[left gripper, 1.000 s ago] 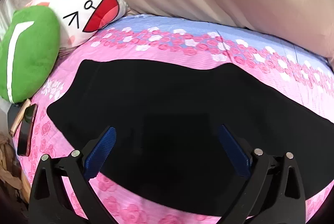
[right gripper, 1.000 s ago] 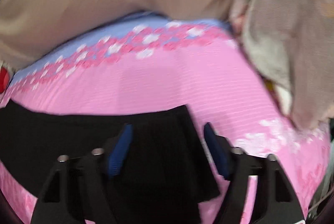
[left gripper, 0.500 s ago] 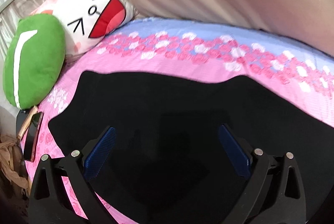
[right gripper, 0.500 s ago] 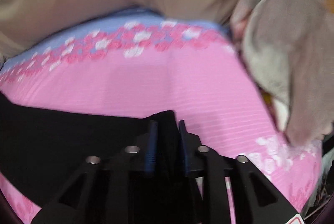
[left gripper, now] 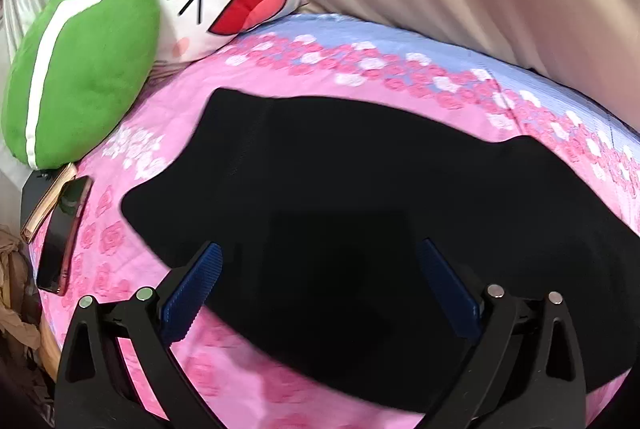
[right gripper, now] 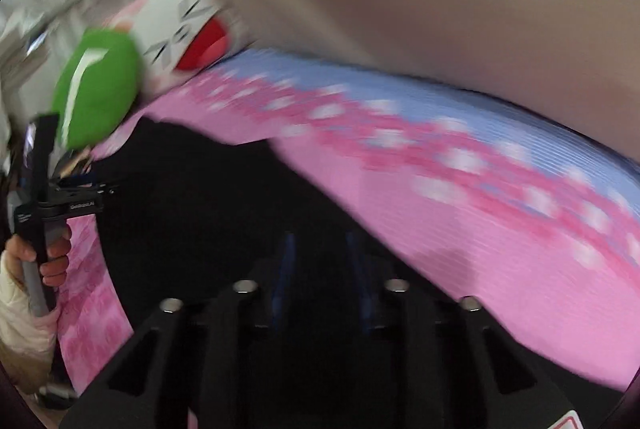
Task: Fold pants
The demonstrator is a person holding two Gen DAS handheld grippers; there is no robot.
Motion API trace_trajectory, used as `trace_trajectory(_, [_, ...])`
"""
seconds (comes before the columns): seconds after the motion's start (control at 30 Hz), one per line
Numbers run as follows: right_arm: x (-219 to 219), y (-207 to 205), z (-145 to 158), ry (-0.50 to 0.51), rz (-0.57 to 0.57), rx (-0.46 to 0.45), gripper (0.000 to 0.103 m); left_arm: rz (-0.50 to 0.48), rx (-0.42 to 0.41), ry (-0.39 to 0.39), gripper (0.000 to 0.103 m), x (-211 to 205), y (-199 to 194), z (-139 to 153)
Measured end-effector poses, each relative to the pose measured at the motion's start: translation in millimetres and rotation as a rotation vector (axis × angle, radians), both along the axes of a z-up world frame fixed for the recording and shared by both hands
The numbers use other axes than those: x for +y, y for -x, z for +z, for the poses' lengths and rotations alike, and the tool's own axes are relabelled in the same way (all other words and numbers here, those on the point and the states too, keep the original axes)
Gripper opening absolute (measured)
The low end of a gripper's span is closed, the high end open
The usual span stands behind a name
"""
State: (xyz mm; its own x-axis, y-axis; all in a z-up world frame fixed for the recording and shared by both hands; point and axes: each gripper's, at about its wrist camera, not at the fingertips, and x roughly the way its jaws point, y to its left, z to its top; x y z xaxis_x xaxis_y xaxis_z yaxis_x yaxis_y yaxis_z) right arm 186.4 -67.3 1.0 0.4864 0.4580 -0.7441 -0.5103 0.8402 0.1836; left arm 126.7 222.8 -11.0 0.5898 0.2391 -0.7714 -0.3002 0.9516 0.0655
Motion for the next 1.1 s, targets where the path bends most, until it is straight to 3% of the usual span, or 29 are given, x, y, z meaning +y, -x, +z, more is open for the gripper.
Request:
trace_trajectory(0.1, [77, -44, -26, 0.045, 0.077, 0.04, 0.012, 0.014, -0.003, 0.006, 0.097, 25, 11, -2])
trace_trajectory(0.2, [115, -84, -45, 0.081, 0.048, 0.068, 0.007, 0.037, -0.001, 0.028, 0.097, 50, 21, -8])
trace_trajectory(0.23, [116, -92, -44, 0.067, 0.032, 0.061, 0.0, 0.041, 0.003, 0.036, 0.097, 57, 24, -11])
trace_trajectory(0.3, [113, -103, -40, 0.064, -0.04, 0.069, 0.0, 0.053, 0.009, 0.051, 0.097, 71, 30, -17])
trace_trajectory(0.4, [86, -84, -14, 0.028, -0.098, 0.022, 0.014, 0.077, -0.022, 0.137, 0.097, 91, 40, -18])
trace_trajectory(0.47, [56, -56, 3, 0.032, -0.131, -0.04, 0.032, 0.1, -0.042, 0.251, 0.098, 109, 39, -21])
trace_trajectory(0.57, [-10, -9, 15, 0.035, -0.252, -0.075, 0.042, 0.15, -0.026, 0.352, 0.098, 129, 26, -33])
trace_trajectory(0.63, [-70, 39, 22, 0.08, -0.357, -0.071, 0.042, 0.163, -0.046, 0.347, 0.098, 131, 18, -31])
trace_trajectory(0.7, [-125, 79, 23, 0.159, -0.485, -0.072, 0.05, 0.154, -0.042, 0.359, 0.098, 130, 9, -30])
trace_trajectory(0.77, [-182, 119, 23, 0.223, -0.631, -0.067, 0.064, 0.155, -0.025, 0.34, 0.098, 126, -1, -31])
trace_trajectory(0.87, [-263, 180, 23, 0.282, -0.846, -0.042, 0.071, 0.159, -0.019, 0.288, 0.097, 120, -12, -33])
trace_trajectory(0.97, [-325, 224, 15, 0.256, -1.01, 0.02, 0.082, 0.198, -0.026, 0.254, 0.098, 115, -19, -35])
trace_trajectory(1.1, [-391, 253, -15, 0.069, -1.13, 0.139, 0.082, 0.244, -0.021, 0.18, 0.098, 106, -27, -38])
